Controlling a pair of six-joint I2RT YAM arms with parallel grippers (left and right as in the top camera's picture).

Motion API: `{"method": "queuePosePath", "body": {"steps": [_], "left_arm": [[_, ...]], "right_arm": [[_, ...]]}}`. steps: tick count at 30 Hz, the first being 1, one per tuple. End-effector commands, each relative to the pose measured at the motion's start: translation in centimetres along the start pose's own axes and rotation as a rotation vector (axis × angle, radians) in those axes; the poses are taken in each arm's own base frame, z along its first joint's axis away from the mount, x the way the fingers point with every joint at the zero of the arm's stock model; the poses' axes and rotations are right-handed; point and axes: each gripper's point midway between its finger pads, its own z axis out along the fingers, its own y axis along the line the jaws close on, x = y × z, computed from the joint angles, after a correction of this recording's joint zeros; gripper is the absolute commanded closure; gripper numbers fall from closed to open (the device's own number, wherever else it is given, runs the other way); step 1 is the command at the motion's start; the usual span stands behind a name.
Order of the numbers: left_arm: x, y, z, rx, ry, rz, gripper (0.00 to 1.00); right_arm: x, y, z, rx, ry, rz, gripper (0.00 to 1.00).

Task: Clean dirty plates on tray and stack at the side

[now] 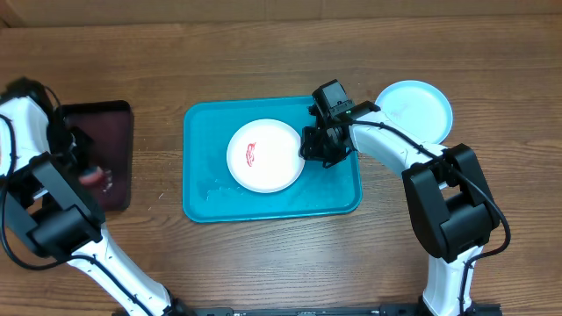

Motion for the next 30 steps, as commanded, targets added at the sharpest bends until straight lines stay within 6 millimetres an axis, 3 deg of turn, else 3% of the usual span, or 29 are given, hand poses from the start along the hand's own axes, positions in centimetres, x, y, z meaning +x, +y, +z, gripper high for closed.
{"method": "queuePosePath", "body": {"steps": [1,4,7,15,23,30], "left_arm": [[-1.5,-1.4,-4.7,0.102,-0.092,0.007,0.96],[-1.4,-1.8,-6.6,0.135,-0.126,0.014,0.96],[-1.6,-1.0,-6.5,0.087,-0.141,0.027,0.96],[-0.2,-0.7,-1.6,0.05,-0.083,0.032,0.96],[0.1,-0.8,0.2,0.052,-0.082,0.03,0.96],[1.4,-3.0,3.6,0.172,-0.056,0.039,0.96]], "right_arm": [[0.1,-1.3,0.6,0.064,-0.004,-0.006,0.7],[0.1,-1.3,0.6,0.063,-0.006,-0.007,0.7],[0.0,-1.2,0.6,0.06,-0.011,-0.008,0.7],[0.0,-1.3,0.6,0.061,-0.009,-0.008,0.69],[0.1,-1.3,0.6,0.064,-0.004,-0.006,0.7],[0.2,-1.3,0.6,0.065,-0.002,-0.005,0.69]]}}
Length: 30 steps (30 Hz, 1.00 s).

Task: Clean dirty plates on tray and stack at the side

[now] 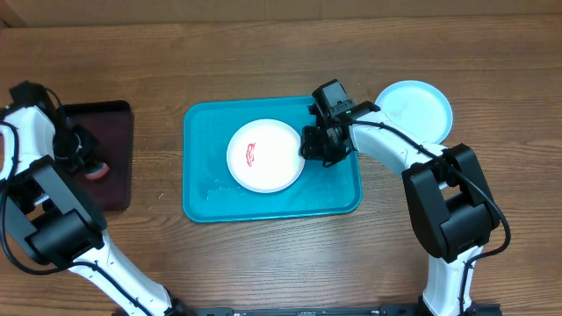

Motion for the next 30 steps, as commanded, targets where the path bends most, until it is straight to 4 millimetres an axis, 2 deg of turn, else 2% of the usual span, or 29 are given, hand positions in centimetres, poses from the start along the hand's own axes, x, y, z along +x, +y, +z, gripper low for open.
{"method": "queuePosePath", "body": {"steps": [1,6,10,14,21,24,26,30], "left_arm": [[1.3,-1.7,0.6,0.093,0.019,0.028,0.96],[1.3,-1.8,1.4,0.103,0.005,0.029,0.96],[0.5,-1.1,0.6,0.071,-0.009,0.022,0.95],[-0.4,-0.8,-2.6,0.07,-0.009,0.01,0.96],[-2.6,-1.6,-10.0,0.109,-0.078,0.01,0.96],[-3.0,-1.7,-11.7,0.121,-0.109,0.011,0.96],[-2.9,-1.4,-11.5,0.098,-0.107,0.035,0.96],[-1.6,-0.2,-8.4,0.025,-0.042,0.052,0.96]], "right_arm": [[0.4,-1.3,0.6,0.062,0.009,-0.002,0.69],[0.5,-1.4,0.6,0.066,0.009,-0.001,0.69],[0.4,-1.4,0.6,0.065,0.007,-0.002,0.7],[0.4,-1.4,0.6,0.065,0.007,-0.003,0.69],[0.4,-1.4,0.6,0.065,0.007,-0.003,0.69],[0.4,-1.4,0.6,0.065,0.007,-0.003,0.69],[0.3,-1.3,0.6,0.064,0.004,-0.004,0.7],[0.2,-1.3,0.6,0.06,-0.003,-0.006,0.69]]}}
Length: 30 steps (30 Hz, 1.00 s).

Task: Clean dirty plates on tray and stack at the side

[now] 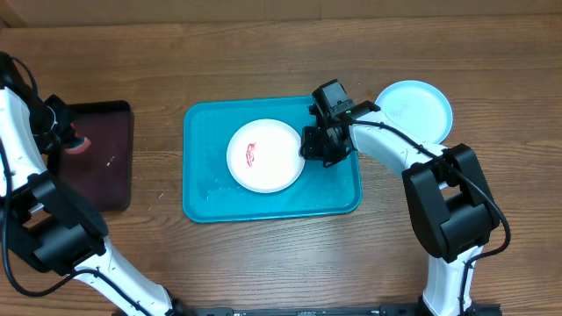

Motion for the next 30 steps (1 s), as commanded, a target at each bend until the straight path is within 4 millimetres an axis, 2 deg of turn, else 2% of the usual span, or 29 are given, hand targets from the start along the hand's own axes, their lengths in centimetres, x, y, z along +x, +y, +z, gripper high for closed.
{"method": "queuePosePath", "body": {"steps": [1,4,7,10,12,15,18,22,25,30], "left_arm": [[1.6,1.4,2.1,-0.055,0.059,0.03,0.96],[2.9,1.3,3.2,-0.038,0.109,0.031,0.96],[3.0,1.3,2.3,-0.039,0.114,0.05,0.96],[2.2,1.0,0.0,-0.024,0.087,0.049,0.95],[1.6,-0.1,-2.2,0.033,0.053,0.049,0.96],[1.2,-2.6,-5.8,0.173,0.012,0.059,0.96],[2.1,-5.5,-8.5,0.326,-0.004,0.15,0.96],[5.2,-8.6,-9.3,0.415,0.072,0.248,0.96],[8.5,-11.3,-8.4,0.441,0.158,0.344,0.96],[15.2,-16.0,-5.6,0.438,0.281,0.554,0.96]], "right_arm": [[0.1,-1.2,0.7,0.058,-0.004,-0.004,0.69],[0.3,-1.3,0.7,0.062,0.002,-0.002,0.69],[0.5,-1.5,0.6,0.07,0.008,-0.002,0.69],[0.5,-1.6,0.7,0.075,0.009,-0.001,0.69],[0.4,-1.6,0.7,0.073,0.006,-0.003,0.69],[0.3,-1.5,0.7,0.071,0.002,-0.004,0.69],[0.3,-1.5,0.7,0.07,0.001,-0.004,0.69],[0.1,-1.3,0.7,0.064,-0.009,-0.007,0.69],[0.0,-1.3,0.7,0.064,-0.01,-0.007,0.69],[0.1,-1.4,0.7,0.065,-0.006,-0.006,0.69]]}}
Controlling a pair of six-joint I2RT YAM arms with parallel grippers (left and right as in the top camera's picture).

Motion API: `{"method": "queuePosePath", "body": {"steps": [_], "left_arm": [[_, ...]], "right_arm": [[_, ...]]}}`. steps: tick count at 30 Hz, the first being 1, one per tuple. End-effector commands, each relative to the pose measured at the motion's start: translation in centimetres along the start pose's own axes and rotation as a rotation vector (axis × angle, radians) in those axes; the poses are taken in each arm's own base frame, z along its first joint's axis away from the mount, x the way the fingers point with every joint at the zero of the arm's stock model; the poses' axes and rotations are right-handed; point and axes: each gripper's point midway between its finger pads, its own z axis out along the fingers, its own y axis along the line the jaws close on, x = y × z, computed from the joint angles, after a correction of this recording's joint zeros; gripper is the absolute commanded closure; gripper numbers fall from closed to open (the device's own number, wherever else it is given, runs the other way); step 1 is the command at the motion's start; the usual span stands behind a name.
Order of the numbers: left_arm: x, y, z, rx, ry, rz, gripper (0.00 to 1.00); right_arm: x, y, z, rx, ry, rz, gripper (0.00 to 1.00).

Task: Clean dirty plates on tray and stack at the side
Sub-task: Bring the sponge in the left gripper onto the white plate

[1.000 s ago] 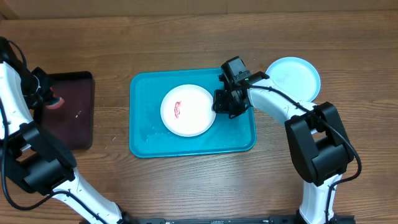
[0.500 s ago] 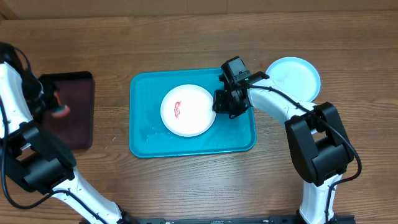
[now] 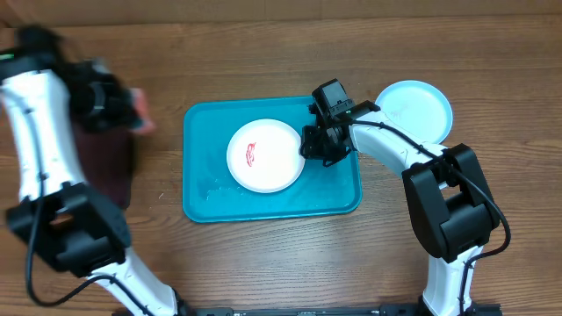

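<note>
A white plate [image 3: 272,162] with a red smear [image 3: 251,155] lies in the teal tray [image 3: 202,132]. My right gripper [image 3: 313,146] sits at the plate's right rim and looks shut on it. A clean light-blue plate [image 3: 417,107] rests on the table to the right of the tray. My left gripper [image 3: 130,107], blurred by motion, hangs just left of the teal tray's far left corner, shut on a pinkish sponge [image 3: 142,111].
A dark maroon tray [image 3: 110,175] lies at the left, partly under my left arm. The wooden table's far edge runs along the top of the view. Both arm bases stand at the near edge.
My left gripper has moved right with the sponge, from the dark tray's far left corner to just left of the teal tray. The right gripper and both plates are unchanged.
My left gripper was low over the dark tray at the pink sponge. It then stood a little farther back on that tray, then at the tray's far left corner with the sponge held. Now the sponge is beside the teal tray. The right gripper stayed at the white plate's rim.
</note>
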Motion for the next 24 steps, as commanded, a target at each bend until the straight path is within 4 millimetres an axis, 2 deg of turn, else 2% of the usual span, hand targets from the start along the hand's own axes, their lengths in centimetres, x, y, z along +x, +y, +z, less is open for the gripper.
{"method": "queuePosePath", "body": {"steps": [1,5,8,11,13,16,19,23,24], "left_arm": [[3.1,-4.6,3.7,0.056,0.104,0.164,0.96],[6.5,-8.3,9.3,0.055,0.181,0.267,0.96],[8.5,-10.3,12.5,0.056,0.2,0.295,0.96],[9.6,-11.9,14.9,0.054,0.185,0.313,0.96],[10.0,-12.1,16.3,0.017,0.161,0.299,0.96],[10.4,-12.5,17.8,-0.036,0.122,0.282,0.96],[11.1,-13.2,19.0,-0.071,0.09,0.299,0.96],[11.4,-13.3,19.5,-0.15,0.047,0.282,0.96],[11.5,-13.2,19.6,-0.169,0.04,0.28,0.96]], "right_arm": [[0.5,-1.3,0.7,0.058,0.01,0.0,0.69],[0.5,-1.3,0.7,0.059,0.01,0.001,0.69],[0.5,-1.3,0.7,0.059,0.011,0.001,0.69],[0.5,-1.3,0.7,0.059,0.011,0.001,0.69],[0.5,-1.3,0.7,0.058,0.01,0.001,0.68],[0.4,-1.3,0.7,0.057,0.008,0.0,0.59],[0.4,-1.2,0.7,0.057,0.007,0.0,0.57],[0.4,-1.2,0.7,0.057,0.007,0.0,0.55],[0.4,-1.2,0.7,0.057,0.007,0.0,0.49]]}}
